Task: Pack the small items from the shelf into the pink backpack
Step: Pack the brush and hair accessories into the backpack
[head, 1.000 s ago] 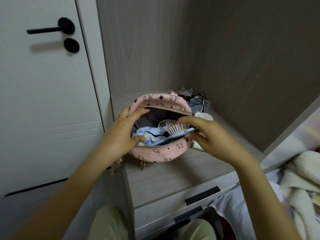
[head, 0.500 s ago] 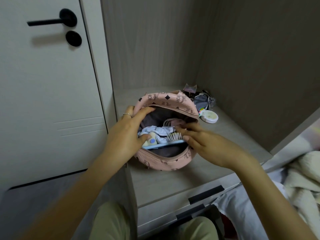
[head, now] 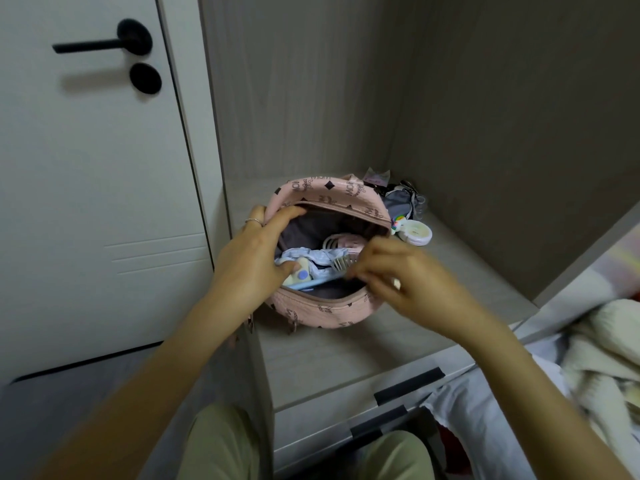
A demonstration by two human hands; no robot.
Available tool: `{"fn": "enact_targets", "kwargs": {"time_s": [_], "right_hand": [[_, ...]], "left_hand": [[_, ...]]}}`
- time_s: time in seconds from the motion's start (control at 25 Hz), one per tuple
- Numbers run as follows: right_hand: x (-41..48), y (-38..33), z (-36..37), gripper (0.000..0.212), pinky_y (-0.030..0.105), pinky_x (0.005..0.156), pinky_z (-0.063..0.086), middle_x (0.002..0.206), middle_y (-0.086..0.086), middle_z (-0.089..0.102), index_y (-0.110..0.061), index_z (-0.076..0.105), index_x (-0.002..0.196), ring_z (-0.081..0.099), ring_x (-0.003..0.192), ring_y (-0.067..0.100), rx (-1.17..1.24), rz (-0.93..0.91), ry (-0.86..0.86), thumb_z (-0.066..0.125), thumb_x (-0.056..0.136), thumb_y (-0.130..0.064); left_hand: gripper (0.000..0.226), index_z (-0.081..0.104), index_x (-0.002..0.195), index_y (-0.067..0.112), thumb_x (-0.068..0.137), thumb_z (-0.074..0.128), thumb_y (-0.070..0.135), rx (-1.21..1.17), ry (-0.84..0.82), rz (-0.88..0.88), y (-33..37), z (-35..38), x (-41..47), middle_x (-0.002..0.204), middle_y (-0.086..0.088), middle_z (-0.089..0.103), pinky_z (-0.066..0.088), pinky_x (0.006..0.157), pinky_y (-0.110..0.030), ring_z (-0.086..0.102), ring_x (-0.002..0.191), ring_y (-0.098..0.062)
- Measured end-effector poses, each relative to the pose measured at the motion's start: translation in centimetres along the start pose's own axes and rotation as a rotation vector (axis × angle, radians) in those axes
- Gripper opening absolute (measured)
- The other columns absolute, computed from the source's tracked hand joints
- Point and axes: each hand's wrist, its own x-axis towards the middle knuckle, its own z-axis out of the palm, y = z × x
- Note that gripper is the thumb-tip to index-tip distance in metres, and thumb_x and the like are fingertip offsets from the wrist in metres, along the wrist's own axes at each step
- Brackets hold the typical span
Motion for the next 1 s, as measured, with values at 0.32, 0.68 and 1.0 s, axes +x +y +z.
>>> {"fn": "enact_targets", "kwargs": {"time_s": [0.32,0.68,1.0], "right_hand": [[-0.8,-1.0,2.9,0.035,0.032,0.09,0.044,0.093,-0.006,0.071,-0.023,0.071,0.101,0.053,0.108,0.024,-0.327,-0.007,-0.066,0.067,0.067,-0.012],[-1.1,-0.1,1.3,0.02,0.025,0.062,0.04,0.083,-0.001,0.066,-0.021,0.066,0.085,0.063,0.082,0.022,-0.097,0.029,-0.048,0.071,0.067,-0.014],[-0.4,-1.3,1.7,0.037,0.03,0.077,0.046,0.105,-0.008,0.067,-0.029,0.066,0.107,0.059,0.099,0.019,-0.302,0.042,-0.107,0.054,0.073,-0.02]], "left_hand": [[0.075,0.038,0.134,0.037,0.072,0.077,0.021,0.028,0.024,0.003,0.1,0.2,-0.6,0.119,-0.004,0.044,0.036,0.06,-0.027,0.055,0.093,-0.026],[0.076,0.038,0.134,0.038,0.071,0.078,0.023,0.031,0.032,0.006,0.0,0.2,-0.9,0.122,-0.003,0.045,0.04,0.062,-0.027,0.055,0.099,-0.026],[0.08,0.038,0.133,0.038,0.067,0.081,0.024,0.037,0.022,-0.001,0.1,0.3,-1.1,0.121,-0.003,0.045,0.038,0.062,-0.026,0.057,0.093,-0.026]]}}
